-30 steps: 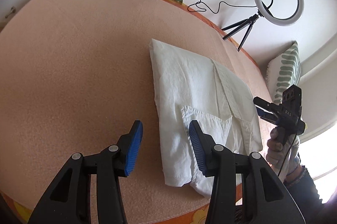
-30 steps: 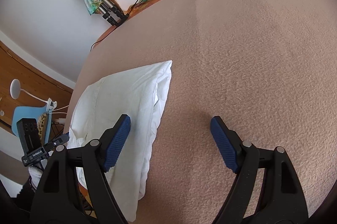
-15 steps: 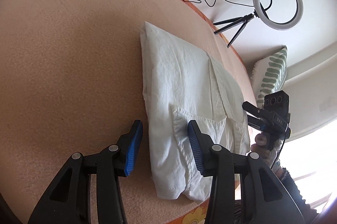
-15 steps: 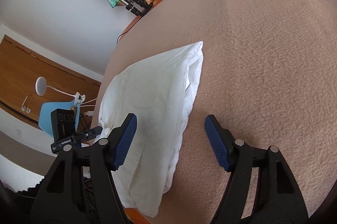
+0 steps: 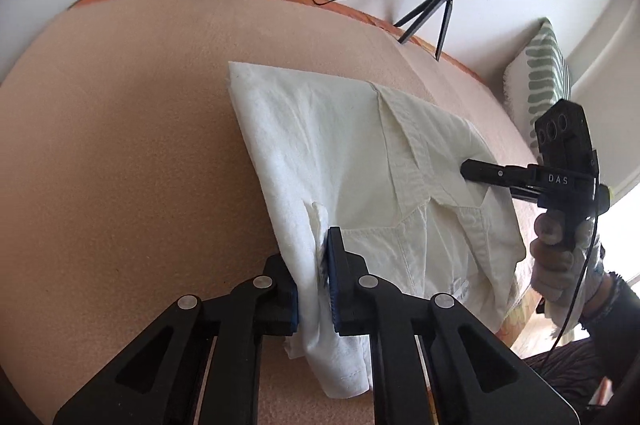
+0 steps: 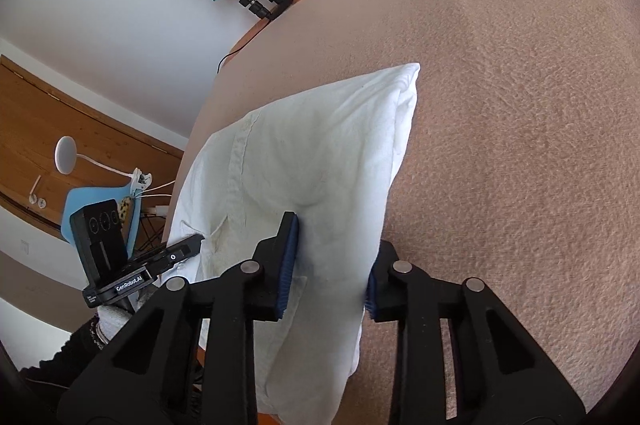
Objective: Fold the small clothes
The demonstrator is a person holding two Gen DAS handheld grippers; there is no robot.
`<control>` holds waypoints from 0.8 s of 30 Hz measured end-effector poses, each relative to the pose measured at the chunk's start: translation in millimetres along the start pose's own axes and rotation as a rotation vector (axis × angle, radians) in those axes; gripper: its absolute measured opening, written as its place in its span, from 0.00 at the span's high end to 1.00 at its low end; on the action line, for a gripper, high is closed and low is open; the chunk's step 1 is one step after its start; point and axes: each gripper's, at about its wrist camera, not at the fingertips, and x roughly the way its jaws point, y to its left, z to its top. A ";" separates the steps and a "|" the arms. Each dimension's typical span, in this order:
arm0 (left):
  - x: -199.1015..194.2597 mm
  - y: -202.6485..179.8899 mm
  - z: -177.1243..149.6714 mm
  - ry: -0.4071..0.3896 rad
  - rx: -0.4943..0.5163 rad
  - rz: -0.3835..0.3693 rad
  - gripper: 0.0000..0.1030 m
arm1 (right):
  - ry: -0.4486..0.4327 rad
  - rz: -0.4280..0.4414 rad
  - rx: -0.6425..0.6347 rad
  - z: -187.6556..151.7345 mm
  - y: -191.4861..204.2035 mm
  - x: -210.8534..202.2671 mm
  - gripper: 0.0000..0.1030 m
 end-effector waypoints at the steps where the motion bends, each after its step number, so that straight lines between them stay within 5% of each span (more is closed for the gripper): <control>1: -2.0 -2.7 -0.3 -0.008 0.014 0.010 0.92 | -0.002 -0.029 -0.023 0.4 5.1 -0.5 0.78; 10: -21.4 -20.2 7.2 -0.054 0.050 -0.025 0.93 | -0.058 -0.139 -0.159 0.8 41.9 -25.1 0.84; 24: 18.8 -146.4 57.3 -0.092 0.248 -0.156 0.93 | -0.217 -0.287 -0.180 15.6 7.8 -149.3 0.85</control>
